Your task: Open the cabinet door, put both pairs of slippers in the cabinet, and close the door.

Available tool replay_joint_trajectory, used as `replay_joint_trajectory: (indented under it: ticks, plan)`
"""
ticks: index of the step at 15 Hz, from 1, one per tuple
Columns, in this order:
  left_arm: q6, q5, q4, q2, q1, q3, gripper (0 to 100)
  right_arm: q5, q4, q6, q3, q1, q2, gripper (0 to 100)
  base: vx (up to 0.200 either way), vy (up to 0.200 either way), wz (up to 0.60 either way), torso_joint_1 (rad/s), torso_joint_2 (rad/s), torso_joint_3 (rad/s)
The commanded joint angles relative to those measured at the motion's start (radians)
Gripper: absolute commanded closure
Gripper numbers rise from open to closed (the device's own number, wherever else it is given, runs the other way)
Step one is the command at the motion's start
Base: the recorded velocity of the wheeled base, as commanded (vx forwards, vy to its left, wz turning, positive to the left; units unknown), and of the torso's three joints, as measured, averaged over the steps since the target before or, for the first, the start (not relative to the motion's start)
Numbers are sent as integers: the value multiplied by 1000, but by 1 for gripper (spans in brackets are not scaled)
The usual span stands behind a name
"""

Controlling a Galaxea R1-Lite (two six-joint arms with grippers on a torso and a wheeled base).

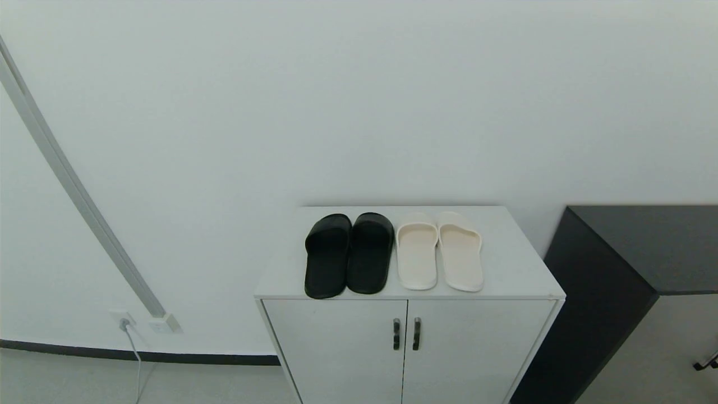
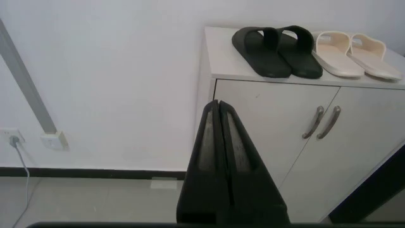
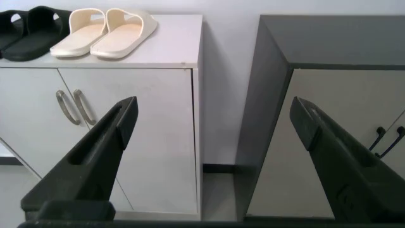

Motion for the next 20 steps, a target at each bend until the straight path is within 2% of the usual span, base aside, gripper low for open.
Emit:
replay_joint_trajectory:
  ticks: [1,15,16,17,18,20]
  plan:
    - [0,-1,0,0,0,0,100,2,0,-1,0,0,1,0,0,0,0,0,0,0]
    - [-8,1,0,0,0,0,100,5,-2,-38,0,-1,0,0,0,0,0,0,0,0]
    - [-9,-1,0,0,0,0,100,8,-25,-26,-43,0,12,0,0,0,0,0,0,0]
    - [-9,1,0,0,0,0,100,11,-26,36,-221,12,101,0,0,0,0,0,0,0]
    - [-9,1,0,0,0,0,100,11,20,63,-310,17,185,0,0,0,0,0,0,0]
    - [-9,1,0,0,0,0,100,22,56,25,-293,20,308,0,0,0,0,0,0,0]
